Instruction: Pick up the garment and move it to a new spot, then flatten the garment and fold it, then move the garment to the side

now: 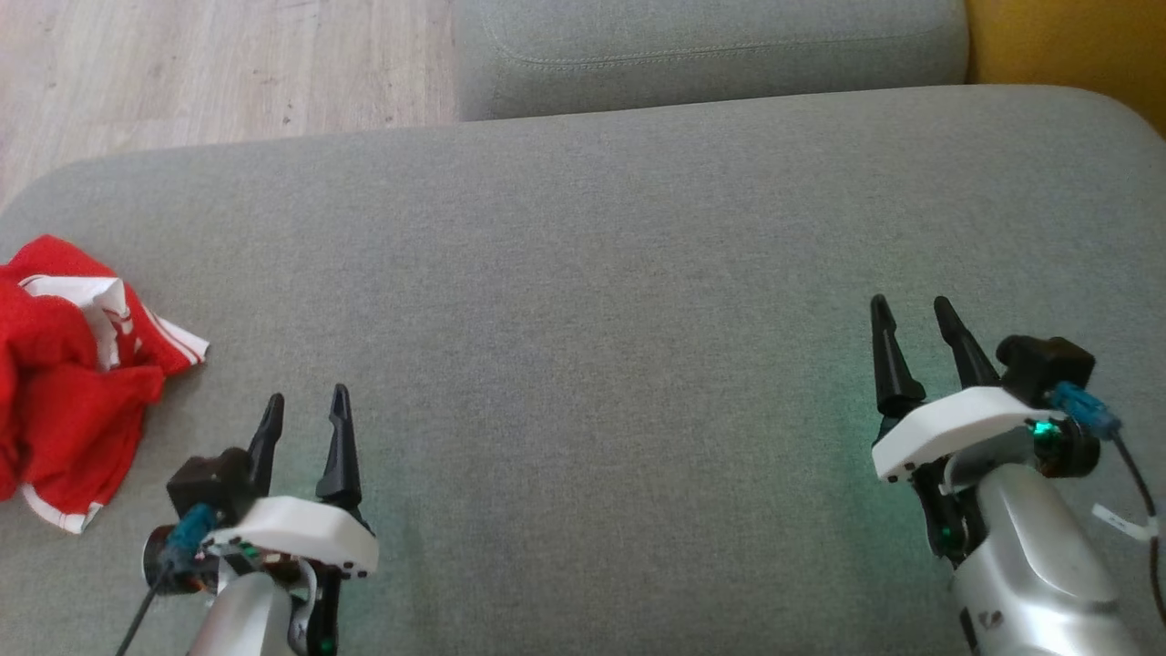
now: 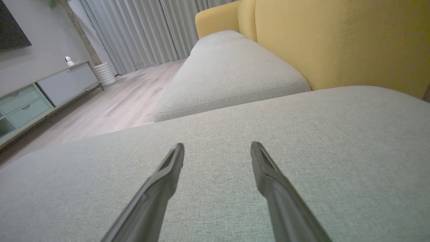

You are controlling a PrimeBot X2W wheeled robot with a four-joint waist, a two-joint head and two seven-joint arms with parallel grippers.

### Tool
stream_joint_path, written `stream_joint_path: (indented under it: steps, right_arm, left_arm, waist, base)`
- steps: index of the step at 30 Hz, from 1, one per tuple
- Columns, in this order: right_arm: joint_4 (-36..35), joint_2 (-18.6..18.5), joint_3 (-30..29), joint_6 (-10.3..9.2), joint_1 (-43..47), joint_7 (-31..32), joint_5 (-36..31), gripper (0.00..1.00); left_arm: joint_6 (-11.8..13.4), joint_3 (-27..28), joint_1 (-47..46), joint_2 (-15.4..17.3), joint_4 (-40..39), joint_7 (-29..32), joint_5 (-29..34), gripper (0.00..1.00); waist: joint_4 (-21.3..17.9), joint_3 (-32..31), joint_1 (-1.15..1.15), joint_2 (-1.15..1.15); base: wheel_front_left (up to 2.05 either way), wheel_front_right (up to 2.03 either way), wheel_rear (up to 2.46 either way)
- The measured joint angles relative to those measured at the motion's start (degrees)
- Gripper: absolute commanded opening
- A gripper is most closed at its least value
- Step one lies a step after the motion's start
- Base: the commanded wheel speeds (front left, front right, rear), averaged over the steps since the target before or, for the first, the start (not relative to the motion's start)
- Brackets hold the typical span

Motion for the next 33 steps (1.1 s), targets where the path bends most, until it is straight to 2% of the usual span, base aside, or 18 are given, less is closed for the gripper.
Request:
stream_joint_path:
  steps: [7, 21, 33]
  right_arm:
    - [1.33, 0.2, -0.86, 0.0, -1.0, -1.44, -7.39, 1.0]
    - [4.36, 1.23, -2.78, 0.0, -0.92, -3.52, -16.86, 1.0]
    - [4.03, 1.37, -2.74, 0.0, -0.93, -3.52, -17.15, 1.0]
  left_arm:
    - [0.91, 1.16, -0.01, -0.16, 1.37, -1.51, 5.49, 1.0]
    - [1.43, 3.57, 0.21, -1.43, 2.6, -3.54, 13.3, 1.0]
    - [1.83, 5.6, 0.21, -1.91, 1.69, -3.54, 14.11, 1.0]
  waist:
    - [-0.07, -0.45, 0.0, 0.0]
    - [-0.16, -1.11, 0.0, 0.0]
    - [1.1, -0.62, 0.0, 0.0]
  base:
    - [0.0, 0.0, 0.0]
    - [0.0, 0.0, 0.0]
    - [0.0, 0.0, 0.0]
